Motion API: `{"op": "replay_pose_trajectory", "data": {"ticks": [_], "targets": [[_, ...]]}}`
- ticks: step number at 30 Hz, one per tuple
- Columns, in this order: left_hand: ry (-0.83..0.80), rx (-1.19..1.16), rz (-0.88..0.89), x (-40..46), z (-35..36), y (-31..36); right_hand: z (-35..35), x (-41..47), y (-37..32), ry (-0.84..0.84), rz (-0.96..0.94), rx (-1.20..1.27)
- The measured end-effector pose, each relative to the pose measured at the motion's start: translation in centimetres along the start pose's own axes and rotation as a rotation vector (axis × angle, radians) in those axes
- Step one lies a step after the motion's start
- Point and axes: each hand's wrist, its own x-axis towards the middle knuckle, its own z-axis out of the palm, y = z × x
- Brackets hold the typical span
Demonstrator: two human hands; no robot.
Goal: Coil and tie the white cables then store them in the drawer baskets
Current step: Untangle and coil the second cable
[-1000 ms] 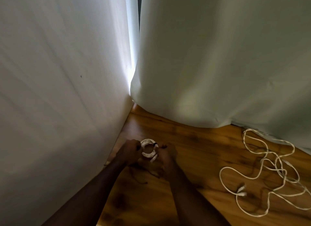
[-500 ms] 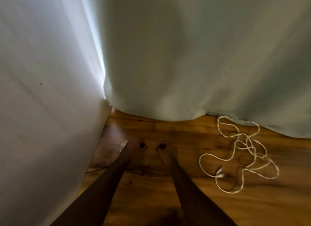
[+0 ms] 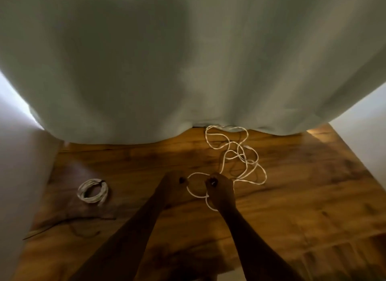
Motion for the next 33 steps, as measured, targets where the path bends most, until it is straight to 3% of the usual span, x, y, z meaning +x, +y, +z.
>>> {"op": "replay_pose_trajectory", "data": {"ticks": [7, 13, 16, 22, 29, 33], "targets": [[-0.089, 0.072, -0.076, 1.1, 4.1, 1.5, -3.5, 0.3, 5.9, -0.112, -0.01, -0.074], [-0.182, 0.098, -0.082, 2.1, 4.7, 2.0, -3.3, 0.5, 6.9, -0.559, -0.233, -0.542], [-0.327, 0.169, -0.092, 2.3, 4.4, 2.1, -3.0, 0.5, 7.9, -0.666, -0.281, -0.67], [-0.423, 0.335, -0.185, 2.4, 3.1, 0.9, -4.0, 0.7, 7.8, -0.593, -0.576, -0.717], [-0.389, 0.252, -0.207, 3.4, 1.5, 1.7, -6.1, 1.3, 7.3, -0.272, -0.611, -0.533], [-0.413, 0.171, 0.013, 3.4, 1.3, 3.8, -7.6, 2.0, 5.1, -0.202, -0.652, -0.442]]}}
